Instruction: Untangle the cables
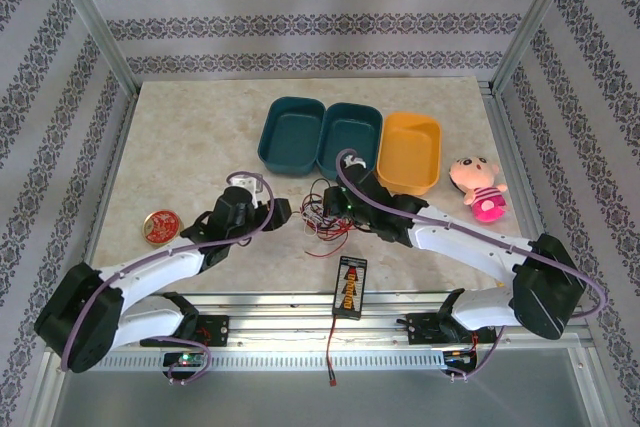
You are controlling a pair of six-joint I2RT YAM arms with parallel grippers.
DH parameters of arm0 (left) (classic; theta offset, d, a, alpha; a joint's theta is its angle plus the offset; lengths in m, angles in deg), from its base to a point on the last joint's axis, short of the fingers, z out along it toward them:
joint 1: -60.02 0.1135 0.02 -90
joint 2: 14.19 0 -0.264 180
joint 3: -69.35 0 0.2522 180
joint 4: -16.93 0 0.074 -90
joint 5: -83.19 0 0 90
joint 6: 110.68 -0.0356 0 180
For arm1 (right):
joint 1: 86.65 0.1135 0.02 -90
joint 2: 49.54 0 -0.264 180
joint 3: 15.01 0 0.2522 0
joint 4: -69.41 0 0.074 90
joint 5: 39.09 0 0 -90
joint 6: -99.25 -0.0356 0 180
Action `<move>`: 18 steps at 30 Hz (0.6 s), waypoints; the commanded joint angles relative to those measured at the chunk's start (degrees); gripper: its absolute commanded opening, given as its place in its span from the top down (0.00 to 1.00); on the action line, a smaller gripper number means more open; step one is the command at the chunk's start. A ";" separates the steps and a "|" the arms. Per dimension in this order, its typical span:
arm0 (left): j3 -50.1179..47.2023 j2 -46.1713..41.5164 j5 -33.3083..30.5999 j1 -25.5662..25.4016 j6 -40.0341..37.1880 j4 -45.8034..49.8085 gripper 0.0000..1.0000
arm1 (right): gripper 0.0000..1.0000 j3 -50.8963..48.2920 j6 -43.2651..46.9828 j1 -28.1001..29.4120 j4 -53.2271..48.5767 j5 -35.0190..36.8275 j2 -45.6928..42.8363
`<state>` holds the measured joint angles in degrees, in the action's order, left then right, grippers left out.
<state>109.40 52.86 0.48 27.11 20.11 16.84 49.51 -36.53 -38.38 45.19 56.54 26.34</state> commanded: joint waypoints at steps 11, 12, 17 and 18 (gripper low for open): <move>-1.25 1.32 -3.31 -0.52 1.19 -5.78 0.17 | 1.00 7.91 7.42 0.60 1.58 0.51 -6.23; -1.04 1.17 -3.29 -0.49 0.54 -5.42 0.16 | 1.00 8.34 7.65 0.59 1.94 0.29 -6.50; -0.49 1.33 -2.15 -0.49 -1.33 -5.21 0.15 | 1.00 9.98 8.72 0.68 4.54 -2.27 -6.90; -0.45 1.55 -1.73 -0.56 -1.53 -5.44 0.15 | 1.00 10.35 9.02 0.75 4.72 -2.33 -6.87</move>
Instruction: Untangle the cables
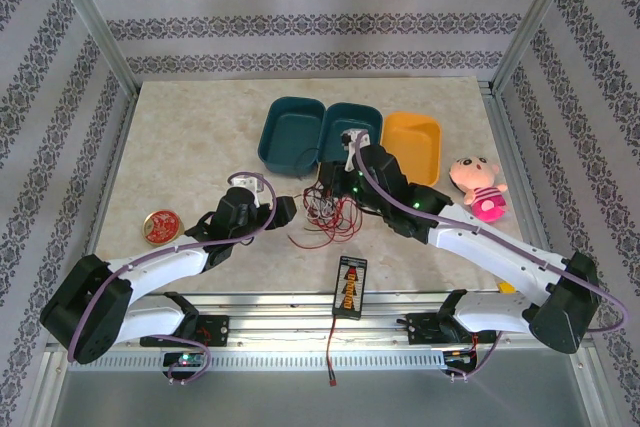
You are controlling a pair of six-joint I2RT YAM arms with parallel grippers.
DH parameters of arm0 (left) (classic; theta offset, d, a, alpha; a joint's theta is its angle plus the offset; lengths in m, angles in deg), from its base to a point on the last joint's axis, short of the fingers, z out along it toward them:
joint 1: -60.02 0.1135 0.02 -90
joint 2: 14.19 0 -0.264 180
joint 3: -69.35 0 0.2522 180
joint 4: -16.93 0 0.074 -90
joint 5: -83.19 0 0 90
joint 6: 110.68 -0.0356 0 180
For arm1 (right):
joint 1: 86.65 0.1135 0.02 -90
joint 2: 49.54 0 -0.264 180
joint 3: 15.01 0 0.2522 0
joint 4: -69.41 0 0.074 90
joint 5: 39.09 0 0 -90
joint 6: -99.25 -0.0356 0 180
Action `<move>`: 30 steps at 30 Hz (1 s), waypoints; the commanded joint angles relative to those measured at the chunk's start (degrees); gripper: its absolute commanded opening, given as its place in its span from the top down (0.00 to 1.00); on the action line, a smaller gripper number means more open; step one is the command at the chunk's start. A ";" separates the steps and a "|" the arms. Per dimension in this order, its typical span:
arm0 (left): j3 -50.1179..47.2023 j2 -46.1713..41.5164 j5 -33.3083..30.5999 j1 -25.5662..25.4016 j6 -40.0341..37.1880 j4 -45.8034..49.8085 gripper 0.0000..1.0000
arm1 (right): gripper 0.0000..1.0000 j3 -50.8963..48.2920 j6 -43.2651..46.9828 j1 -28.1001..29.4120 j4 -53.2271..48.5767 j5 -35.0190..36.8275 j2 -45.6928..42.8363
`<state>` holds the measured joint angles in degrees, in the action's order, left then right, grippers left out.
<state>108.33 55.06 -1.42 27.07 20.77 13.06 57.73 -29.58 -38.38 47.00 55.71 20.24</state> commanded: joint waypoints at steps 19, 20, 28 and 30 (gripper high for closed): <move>5.21 3.23 2.16 -0.53 -4.98 1.28 0.13 | 1.00 6.95 9.24 -2.55 -4.12 8.61 -8.70; 5.27 3.58 2.46 -0.53 -5.03 1.19 0.13 | 1.00 6.74 8.81 -2.89 -3.94 8.15 -9.28; 2.85 3.67 9.14 -1.21 -8.36 -10.37 0.13 | 1.00 7.57 7.71 -2.96 -2.65 2.38 -8.33; 2.61 3.44 11.12 -2.13 -11.15 -12.85 0.13 | 1.00 8.15 7.83 -2.83 -2.53 1.76 -7.85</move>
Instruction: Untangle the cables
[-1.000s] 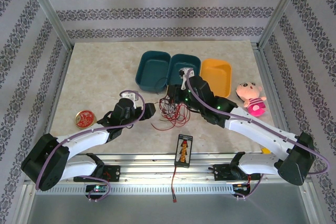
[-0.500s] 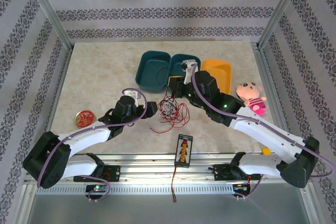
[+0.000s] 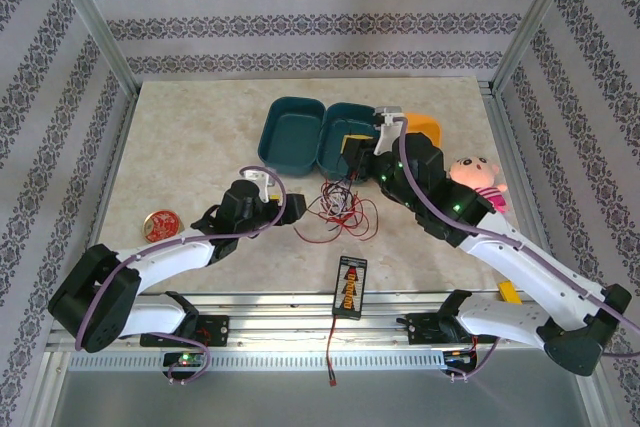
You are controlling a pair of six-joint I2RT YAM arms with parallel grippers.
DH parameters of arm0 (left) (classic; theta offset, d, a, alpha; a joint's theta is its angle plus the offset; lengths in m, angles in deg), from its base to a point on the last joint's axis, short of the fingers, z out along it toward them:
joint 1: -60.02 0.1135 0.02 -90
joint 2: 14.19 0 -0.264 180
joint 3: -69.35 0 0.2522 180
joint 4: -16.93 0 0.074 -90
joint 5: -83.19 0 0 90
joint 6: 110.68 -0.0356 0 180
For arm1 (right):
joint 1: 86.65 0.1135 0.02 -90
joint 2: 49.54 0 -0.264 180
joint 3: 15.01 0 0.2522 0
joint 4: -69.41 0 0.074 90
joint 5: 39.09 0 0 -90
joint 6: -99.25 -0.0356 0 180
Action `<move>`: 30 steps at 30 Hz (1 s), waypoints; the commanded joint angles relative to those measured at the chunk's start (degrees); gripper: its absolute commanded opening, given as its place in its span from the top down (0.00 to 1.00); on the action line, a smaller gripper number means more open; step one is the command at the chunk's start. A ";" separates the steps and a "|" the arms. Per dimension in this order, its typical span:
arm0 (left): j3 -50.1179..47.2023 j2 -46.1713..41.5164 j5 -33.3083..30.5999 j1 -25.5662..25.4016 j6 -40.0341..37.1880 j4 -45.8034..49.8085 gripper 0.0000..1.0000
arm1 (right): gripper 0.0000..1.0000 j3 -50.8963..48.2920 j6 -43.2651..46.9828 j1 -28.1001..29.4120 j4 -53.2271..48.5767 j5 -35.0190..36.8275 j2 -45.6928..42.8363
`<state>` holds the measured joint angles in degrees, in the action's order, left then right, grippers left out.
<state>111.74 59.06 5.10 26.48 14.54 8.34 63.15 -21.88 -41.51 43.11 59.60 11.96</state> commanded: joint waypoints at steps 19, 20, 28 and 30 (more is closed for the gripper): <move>3.25 12.51 -2.01 -8.64 -9.57 -20.48 0.20 | 1.00 5.87 0.31 4.16 2.35 -3.60 2.15; 2.85 12.44 -2.93 -8.65 -9.31 -20.33 0.21 | 1.00 5.91 0.38 4.16 2.04 -3.20 2.07; -1.93 8.39 -17.43 -8.40 -5.68 -10.83 0.54 | 1.00 7.80 3.20 4.16 0.43 -0.61 0.62; -3.69 7.44 -18.27 -8.39 -5.00 -10.98 0.54 | 1.00 8.36 3.84 4.16 -0.43 0.26 0.51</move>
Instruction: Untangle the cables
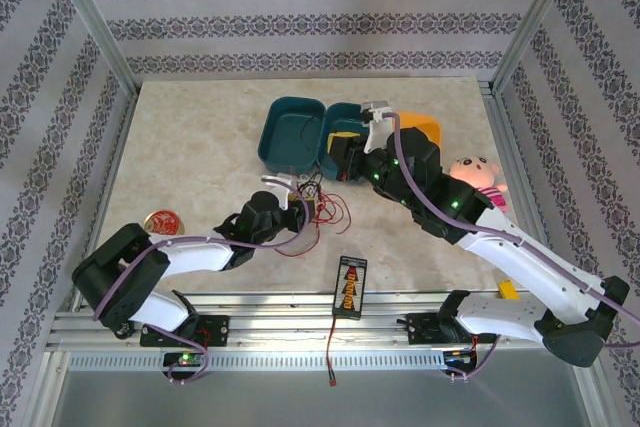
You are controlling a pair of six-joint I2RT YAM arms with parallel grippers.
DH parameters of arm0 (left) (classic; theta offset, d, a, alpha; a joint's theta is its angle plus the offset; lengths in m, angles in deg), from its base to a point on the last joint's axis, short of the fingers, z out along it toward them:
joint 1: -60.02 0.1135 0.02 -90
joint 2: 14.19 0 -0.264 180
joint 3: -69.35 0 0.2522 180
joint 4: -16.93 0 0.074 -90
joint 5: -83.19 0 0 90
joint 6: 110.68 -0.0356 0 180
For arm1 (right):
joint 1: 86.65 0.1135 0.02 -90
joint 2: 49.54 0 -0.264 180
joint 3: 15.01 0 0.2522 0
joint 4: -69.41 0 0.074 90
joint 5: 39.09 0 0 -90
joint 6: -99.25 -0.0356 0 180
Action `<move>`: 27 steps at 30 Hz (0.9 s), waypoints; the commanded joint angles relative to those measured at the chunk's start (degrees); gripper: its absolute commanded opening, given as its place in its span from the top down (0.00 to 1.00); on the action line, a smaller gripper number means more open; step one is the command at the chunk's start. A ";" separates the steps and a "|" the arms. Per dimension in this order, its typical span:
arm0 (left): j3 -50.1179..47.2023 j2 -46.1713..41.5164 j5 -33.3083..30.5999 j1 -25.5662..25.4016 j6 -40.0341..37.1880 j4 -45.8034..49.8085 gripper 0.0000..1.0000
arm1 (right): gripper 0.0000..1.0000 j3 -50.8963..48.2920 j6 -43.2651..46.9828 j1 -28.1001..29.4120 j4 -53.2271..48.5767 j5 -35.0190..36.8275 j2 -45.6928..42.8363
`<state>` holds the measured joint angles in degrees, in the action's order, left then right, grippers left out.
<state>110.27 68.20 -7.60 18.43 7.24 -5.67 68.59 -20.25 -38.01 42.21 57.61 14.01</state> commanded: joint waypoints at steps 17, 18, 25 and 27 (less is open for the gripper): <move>-6.18 -4.37 -8.44 1.11 5.76 5.11 0.81 | 1.00 4.60 5.77 0.28 -2.39 7.32 -5.08; -6.07 -4.04 -8.30 1.21 6.13 4.94 0.85 | 1.00 4.60 5.85 0.31 -2.56 7.27 -5.02; -5.26 -3.88 -0.98 1.43 2.37 0.55 0.59 | 1.00 4.14 5.42 0.21 -2.21 6.55 -4.36; -3.89 -4.97 3.28 1.42 0.40 0.25 0.38 | 1.00 4.25 5.38 0.22 -2.24 6.43 -3.56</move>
<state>104.52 64.29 -10.36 19.26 10.82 -2.28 71.54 -15.79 -38.01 39.00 63.77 9.88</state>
